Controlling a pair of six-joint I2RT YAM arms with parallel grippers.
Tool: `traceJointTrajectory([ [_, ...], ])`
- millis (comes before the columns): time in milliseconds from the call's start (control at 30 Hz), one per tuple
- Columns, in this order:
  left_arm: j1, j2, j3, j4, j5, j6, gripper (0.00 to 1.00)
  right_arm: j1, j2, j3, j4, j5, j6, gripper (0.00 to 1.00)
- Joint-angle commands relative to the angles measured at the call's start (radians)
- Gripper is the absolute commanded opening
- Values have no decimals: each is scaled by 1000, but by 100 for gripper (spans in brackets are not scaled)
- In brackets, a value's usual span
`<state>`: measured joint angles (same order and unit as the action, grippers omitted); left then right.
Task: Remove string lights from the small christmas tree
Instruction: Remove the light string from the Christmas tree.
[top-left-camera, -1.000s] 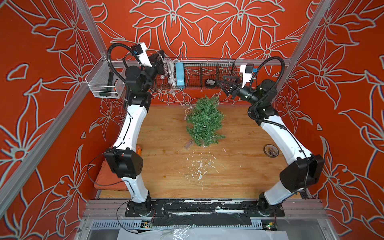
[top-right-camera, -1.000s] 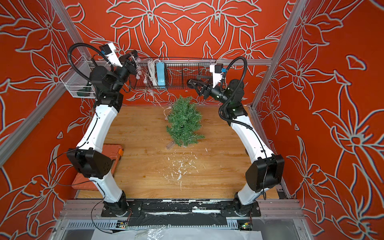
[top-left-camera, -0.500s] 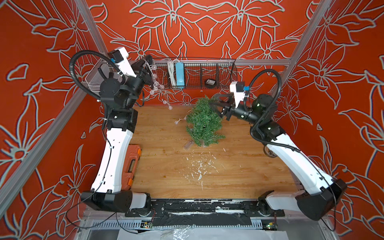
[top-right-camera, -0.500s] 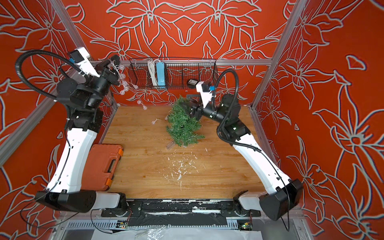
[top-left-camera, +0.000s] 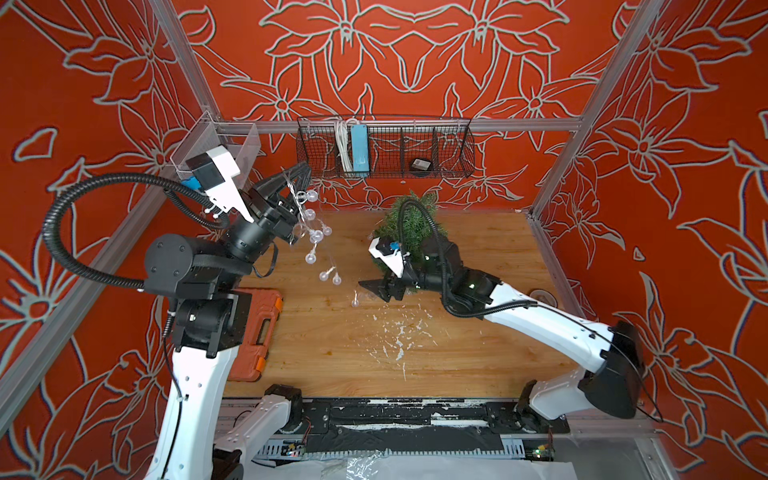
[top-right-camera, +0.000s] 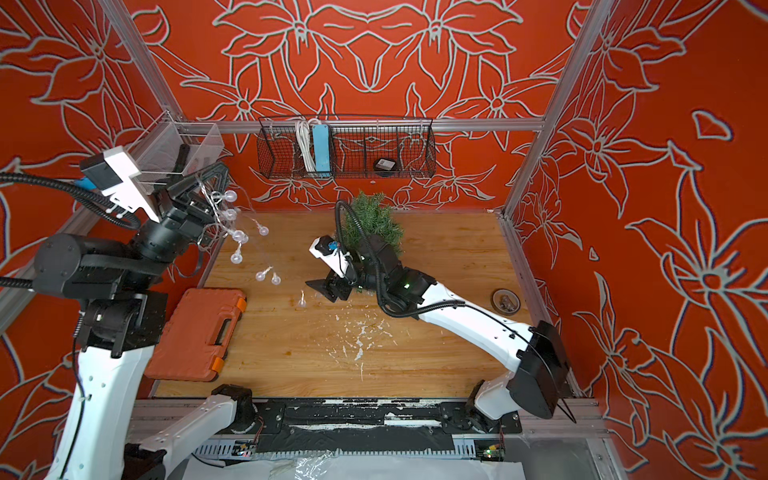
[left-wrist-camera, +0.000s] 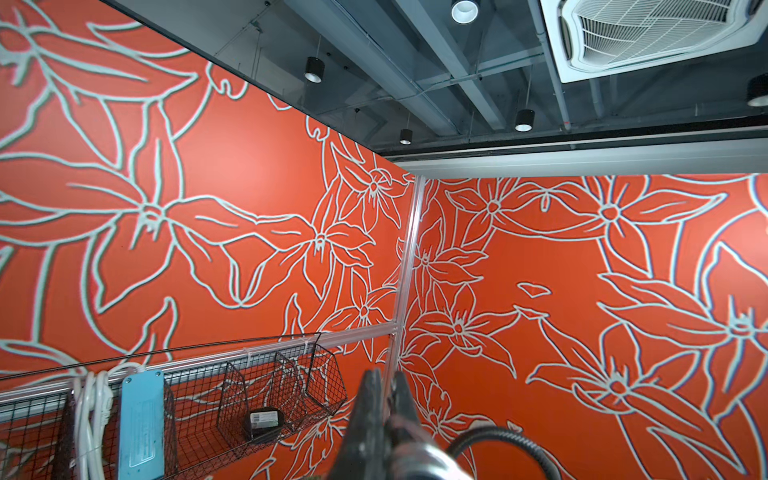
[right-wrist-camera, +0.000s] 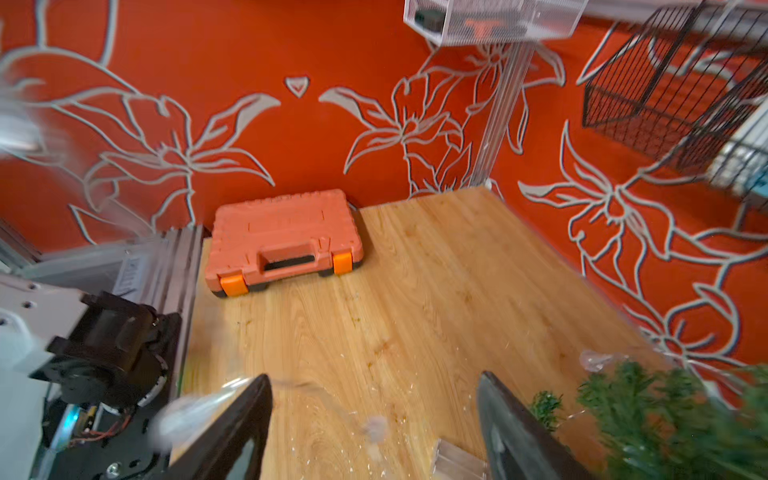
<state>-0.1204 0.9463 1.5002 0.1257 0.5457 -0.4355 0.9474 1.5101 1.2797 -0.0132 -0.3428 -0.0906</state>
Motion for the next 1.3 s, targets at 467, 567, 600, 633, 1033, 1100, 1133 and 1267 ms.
traceJointTrajectory([
  [467,-21,-16,37,-57,50,-4,0,24,-148,-123,201,279,-15,76],
  [567,-20,-18,20,-63,43,1,0,22,-220,-137,198,285,-5,77],
  [600,-21,-17,14,-61,43,0,0,22,-234,-151,200,284,4,77],
  [633,-19,-16,10,-55,47,-3,0,22,-241,-164,194,287,4,76],
  [1033,-21,18,3,-2,96,-37,0,-47,-207,-214,148,-150,-21,77],
  [1100,-22,27,16,-3,102,-41,0,-47,-146,-179,148,-225,-25,77],
  [1133,-22,29,20,-3,102,-40,0,-45,-120,-165,146,-252,-24,77],
  [1267,-22,34,29,8,115,-56,0,-37,-46,-154,206,-243,-15,77],
])
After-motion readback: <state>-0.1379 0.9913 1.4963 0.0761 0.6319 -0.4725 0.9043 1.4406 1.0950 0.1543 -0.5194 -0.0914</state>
